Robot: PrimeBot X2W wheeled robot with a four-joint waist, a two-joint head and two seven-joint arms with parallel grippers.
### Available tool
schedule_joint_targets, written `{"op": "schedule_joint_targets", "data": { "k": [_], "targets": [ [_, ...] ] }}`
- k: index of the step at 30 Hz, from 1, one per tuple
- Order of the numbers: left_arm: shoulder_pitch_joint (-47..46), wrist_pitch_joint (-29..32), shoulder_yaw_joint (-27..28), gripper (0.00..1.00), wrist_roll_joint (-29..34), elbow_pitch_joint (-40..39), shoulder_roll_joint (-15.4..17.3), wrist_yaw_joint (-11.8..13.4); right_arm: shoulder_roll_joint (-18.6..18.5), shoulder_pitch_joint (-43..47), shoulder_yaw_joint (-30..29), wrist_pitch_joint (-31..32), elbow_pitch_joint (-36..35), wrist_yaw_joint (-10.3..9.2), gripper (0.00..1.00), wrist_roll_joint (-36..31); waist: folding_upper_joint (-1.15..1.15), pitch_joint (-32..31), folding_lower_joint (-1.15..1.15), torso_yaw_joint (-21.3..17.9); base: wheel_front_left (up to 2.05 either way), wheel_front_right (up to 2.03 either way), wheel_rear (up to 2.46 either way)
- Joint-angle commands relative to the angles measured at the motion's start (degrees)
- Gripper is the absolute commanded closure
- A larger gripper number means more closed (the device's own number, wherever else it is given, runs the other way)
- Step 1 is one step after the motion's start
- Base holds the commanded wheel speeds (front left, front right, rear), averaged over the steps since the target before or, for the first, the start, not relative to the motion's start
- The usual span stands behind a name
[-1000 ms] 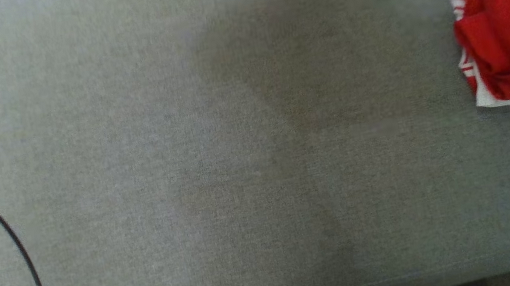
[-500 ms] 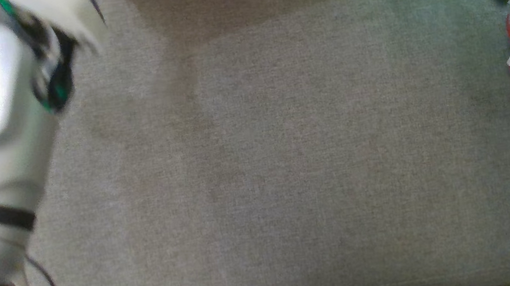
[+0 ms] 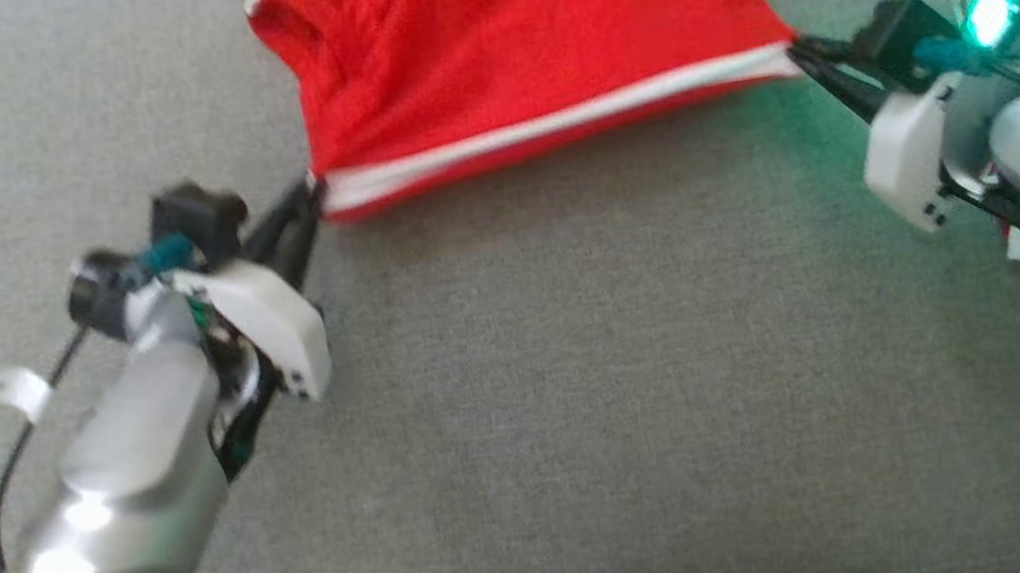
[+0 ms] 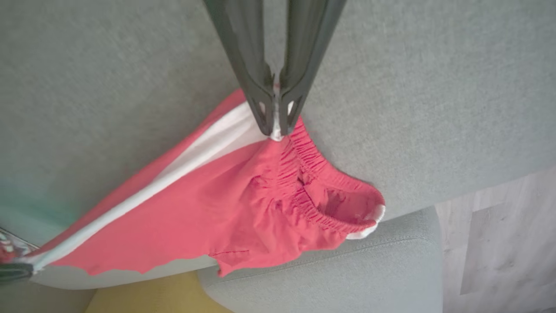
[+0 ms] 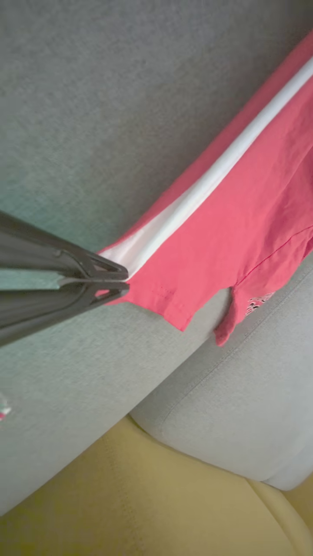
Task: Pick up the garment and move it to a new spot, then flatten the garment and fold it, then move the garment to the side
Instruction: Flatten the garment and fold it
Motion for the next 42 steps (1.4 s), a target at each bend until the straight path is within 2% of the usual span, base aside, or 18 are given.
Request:
{"op": "schedule_joint_targets", "data": {
  "k": [1, 6, 13, 23, 32, 36, 42],
  "targets": [
    [-1.43, -0.53, 1.54, 1.0, 0.3, -1.19, 2.69, -0.03, -2.35, 0.18, -0.34, 0.67, -0.6, -0.05, 1.0, 1.24, 0.0, -1.57, 0.0, 0.17, 0.0, 0.0, 0.0],
    [1.73, 0.92, -0.45, 1.0, -0.01, -3.11, 3.78, -0.32, -7.58, 2.11, 2.87, 5.81, -5.59, -0.05, 1.0, 7.42, 0.0, -4.01, 0.0, 0.42, 0.0, 0.0, 0.0],
    [7.02, 3.9, -3.09, 1.0, -0.41, -7.21, 5.83, -0.42, -15.4, 7.52, 4.11, 13.41, -17.05, -0.05, 1.0, 10.32, 0.0, -7.88, 0.0, 0.53, 0.0, 0.0, 0.0],
    [17.04, 10.12, -5.62, 1.0, -4.48, -19.9, 10.43, -0.37, -25.22, 16.94, 4.15, 25.06, -31.21, -0.05, 1.0, 15.64, 0.0, -14.02, 0.0, -0.16, 0.0, 0.0, 0.0],
    [25.96, 18.47, -6.8, 1.0, -9.21, -36.54, 18.3, 2.3, -32.11, 22.78, 4.16, 32.46, -42.07, -0.05, 1.0, 19.08, 0.0, -17.7, 0.0, -1.18, 0.0, 0.0, 0.0],
    [29.24, 21.36, -7.01, 1.0, -10.52, -43.24, 22.15, 4.58, -34.55, 23.76, 4.16, 35.1, -45.7, -0.05, 1.0, 21.96, 0.0, -18.15, 0.0, -2.39, 0.0, 0.0, 0.0],
    [30.1, 23.03, -6.74, 1.0, -10.86, -49.09, 24.22, 6.46, -37.17, 21.8, 4.16, 34.95, -48.06, -0.05, 1.0, 23.58, 0.0, -17.69, 0.0, -2.98, 0.0, 0.0, 0.0]
  ]
}}
